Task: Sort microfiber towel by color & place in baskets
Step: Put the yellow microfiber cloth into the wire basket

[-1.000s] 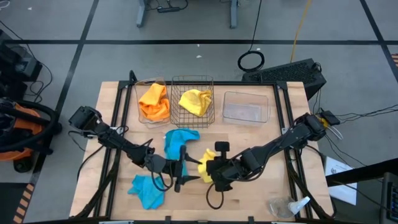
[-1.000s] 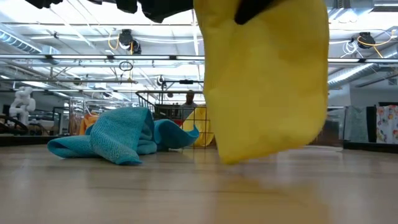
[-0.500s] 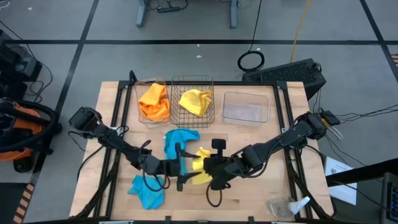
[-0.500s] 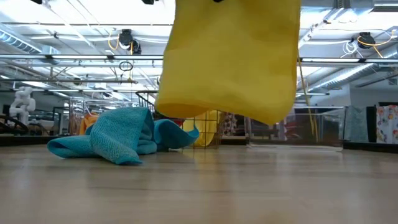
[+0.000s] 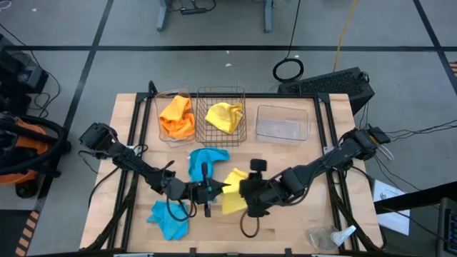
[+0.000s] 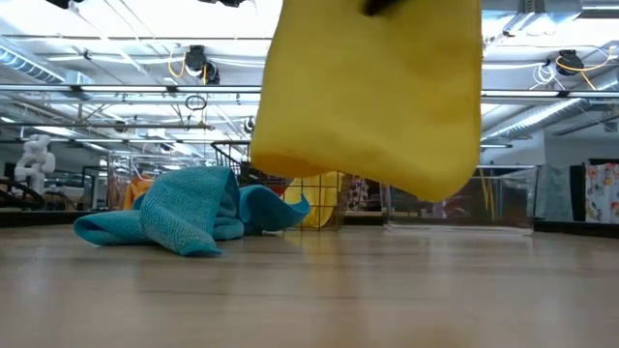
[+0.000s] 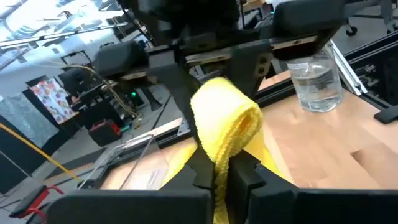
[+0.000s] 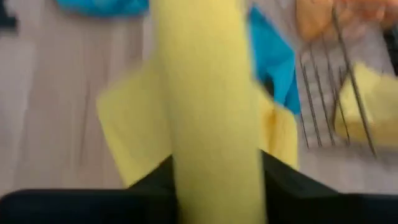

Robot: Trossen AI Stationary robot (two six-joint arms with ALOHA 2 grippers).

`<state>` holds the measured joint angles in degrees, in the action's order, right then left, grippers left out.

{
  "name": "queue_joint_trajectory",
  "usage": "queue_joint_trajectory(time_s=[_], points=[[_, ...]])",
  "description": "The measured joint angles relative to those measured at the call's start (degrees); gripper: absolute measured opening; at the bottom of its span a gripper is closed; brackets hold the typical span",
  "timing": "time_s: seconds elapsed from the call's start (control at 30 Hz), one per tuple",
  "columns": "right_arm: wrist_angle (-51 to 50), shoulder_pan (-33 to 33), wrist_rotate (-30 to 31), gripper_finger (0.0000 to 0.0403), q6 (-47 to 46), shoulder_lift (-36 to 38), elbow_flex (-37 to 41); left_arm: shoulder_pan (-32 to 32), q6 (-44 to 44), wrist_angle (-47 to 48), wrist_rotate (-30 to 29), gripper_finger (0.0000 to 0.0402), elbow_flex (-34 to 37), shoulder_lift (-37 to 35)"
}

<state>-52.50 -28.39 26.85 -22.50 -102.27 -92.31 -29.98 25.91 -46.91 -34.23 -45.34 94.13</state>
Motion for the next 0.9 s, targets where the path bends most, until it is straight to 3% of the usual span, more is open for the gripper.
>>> queue_joint_trajectory(time_s=[0.17,0.37,0.53,0.9], points=[[-12.3,-4.2,0.0,0.0216,-9.4,0.1,0.0,-0.2,0.0,2.4,4.8,0.0007,0.0,0.0],[-11.1,-9.6,5.7,0.0278,-12.5,0.1,0.0,1.0,-0.1,4.2,10.3,0.0005,0.0,0.0],[-7.1,-11.0,9.3,0.0262,-11.5,-0.9,0.0,2.0,-2.2,5.8,13.2,0.0005,0.0,0.0],[-3.7,-8.6,10.3,0.0146,-9.8,-5.1,0.0,3.0,-1.2,9.0,13.1,0.0006,0.0,0.0]])
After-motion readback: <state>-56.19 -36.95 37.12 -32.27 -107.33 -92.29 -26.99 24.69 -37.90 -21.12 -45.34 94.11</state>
